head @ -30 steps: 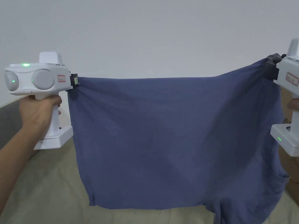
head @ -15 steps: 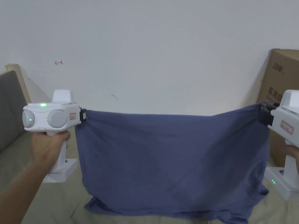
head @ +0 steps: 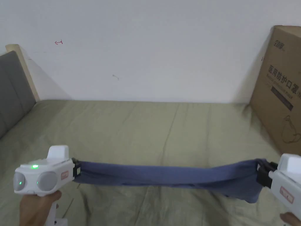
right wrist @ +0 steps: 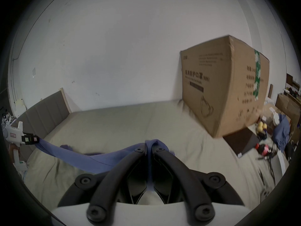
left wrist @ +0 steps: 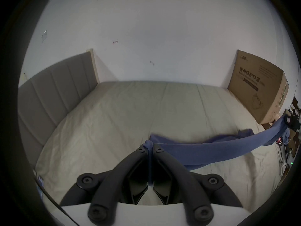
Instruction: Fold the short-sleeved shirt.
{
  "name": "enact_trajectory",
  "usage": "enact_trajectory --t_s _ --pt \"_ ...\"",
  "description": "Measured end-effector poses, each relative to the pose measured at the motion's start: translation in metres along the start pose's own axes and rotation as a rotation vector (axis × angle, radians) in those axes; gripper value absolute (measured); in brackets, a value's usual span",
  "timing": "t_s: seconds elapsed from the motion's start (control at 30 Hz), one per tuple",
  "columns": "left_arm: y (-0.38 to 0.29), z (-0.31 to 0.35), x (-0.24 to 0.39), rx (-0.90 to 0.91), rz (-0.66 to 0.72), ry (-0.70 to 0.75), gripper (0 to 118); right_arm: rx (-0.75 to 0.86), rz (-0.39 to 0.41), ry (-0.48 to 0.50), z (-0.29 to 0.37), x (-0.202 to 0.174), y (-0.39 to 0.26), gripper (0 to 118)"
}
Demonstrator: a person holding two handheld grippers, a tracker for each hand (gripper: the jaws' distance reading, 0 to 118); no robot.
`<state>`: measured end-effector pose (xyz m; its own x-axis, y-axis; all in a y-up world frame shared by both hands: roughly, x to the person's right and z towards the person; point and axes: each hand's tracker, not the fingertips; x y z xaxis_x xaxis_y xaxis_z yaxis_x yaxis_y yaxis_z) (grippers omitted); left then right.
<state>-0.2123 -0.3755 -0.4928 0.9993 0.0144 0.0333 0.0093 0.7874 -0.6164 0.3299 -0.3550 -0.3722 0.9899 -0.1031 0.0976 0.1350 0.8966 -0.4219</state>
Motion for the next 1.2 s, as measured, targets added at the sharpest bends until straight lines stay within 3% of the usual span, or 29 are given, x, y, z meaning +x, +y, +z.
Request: enact_trajectory --t_s 0.23,0.27,0.37,0.4,0.57,0.63,0.67,0.93,1.2 --pt "-0.101 0.051 -0.014 -0.12 0.023 0.02 2 -0.118 -0.049 0.02 0.07 0.01 -0.08 2" --pt "-0.116 0.058 -0.016 -0.131 0.026 0.025 2 -0.164 -0.108 0.065 0.081 0.009 -0.091 2" --pt "-0.157 0.077 -0.019 -0.175 0.025 0.039 2 -0.223 -0.116 0.057 0.102 0.023 -0.126 2" --pt "-0.167 0.081 -0.02 -0.186 0.021 0.042 2 -0.195 -0.135 0.142 0.111 0.02 -0.132 2" --pt "-0.212 0.109 -0.024 -0.227 0.023 0.052 1 -0.268 -0.15 0.138 0.149 0.022 -0.168 2" --pt "-0.224 0.121 -0.025 -0.235 0.031 0.049 2 -0.289 -0.144 0.132 0.161 0.021 -0.179 2" --pt "-0.229 0.126 -0.026 -0.235 0.035 0.047 2 -0.328 -0.097 0.066 0.165 0.024 -0.186 2" --pt "-0.264 0.144 -0.038 -0.272 0.047 0.037 2 -0.405 -0.113 0.03 0.18 0.043 -0.224 2" --pt "-0.286 0.131 -0.028 -0.345 0.022 0.051 2 -0.603 -0.113 -0.071 0.16 0.01 -0.252 2"
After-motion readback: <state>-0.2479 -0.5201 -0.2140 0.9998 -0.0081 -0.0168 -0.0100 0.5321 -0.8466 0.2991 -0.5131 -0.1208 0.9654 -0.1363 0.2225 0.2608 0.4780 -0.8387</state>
